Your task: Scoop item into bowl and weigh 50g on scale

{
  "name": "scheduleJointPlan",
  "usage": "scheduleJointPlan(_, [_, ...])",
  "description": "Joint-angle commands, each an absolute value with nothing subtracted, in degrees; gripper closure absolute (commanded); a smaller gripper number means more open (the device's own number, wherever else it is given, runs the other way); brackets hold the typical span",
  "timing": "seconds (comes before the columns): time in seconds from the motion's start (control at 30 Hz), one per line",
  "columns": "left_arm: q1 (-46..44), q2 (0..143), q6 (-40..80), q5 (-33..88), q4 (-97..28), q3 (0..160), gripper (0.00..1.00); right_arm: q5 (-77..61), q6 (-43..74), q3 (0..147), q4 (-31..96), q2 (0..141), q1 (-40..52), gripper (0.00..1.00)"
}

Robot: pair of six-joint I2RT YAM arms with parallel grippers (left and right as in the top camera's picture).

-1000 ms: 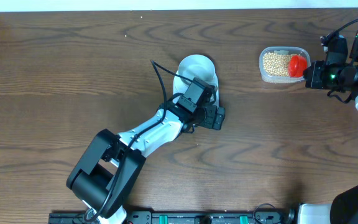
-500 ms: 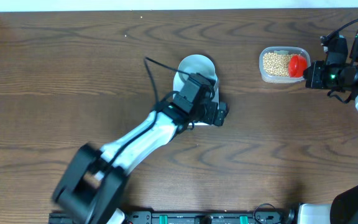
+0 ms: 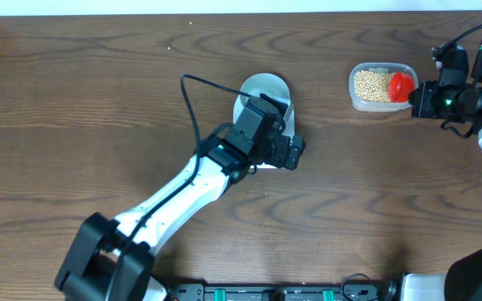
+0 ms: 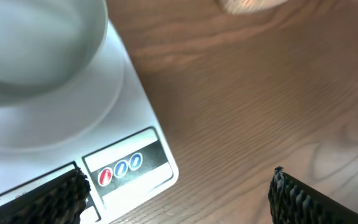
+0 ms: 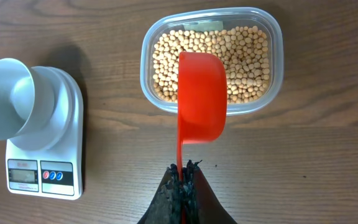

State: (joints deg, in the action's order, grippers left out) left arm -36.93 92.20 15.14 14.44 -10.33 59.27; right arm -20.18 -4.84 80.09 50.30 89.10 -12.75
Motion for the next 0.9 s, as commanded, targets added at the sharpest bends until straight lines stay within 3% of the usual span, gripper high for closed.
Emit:
scheduleJointPlan(0.0, [-38.0, 95.6, 13.1, 13.8, -10.6, 59.8, 0.06, -21.2, -5.5, 80.8, 50.3, 89.1, -13.0, 0.99])
scheduleJointPlan(0.87, [-40.4, 103.5, 9.0, 8.1, -7.8, 59.5, 0.06, -21.2, -5.9, 80.8, 51.1, 89.1, -13.0, 0.99])
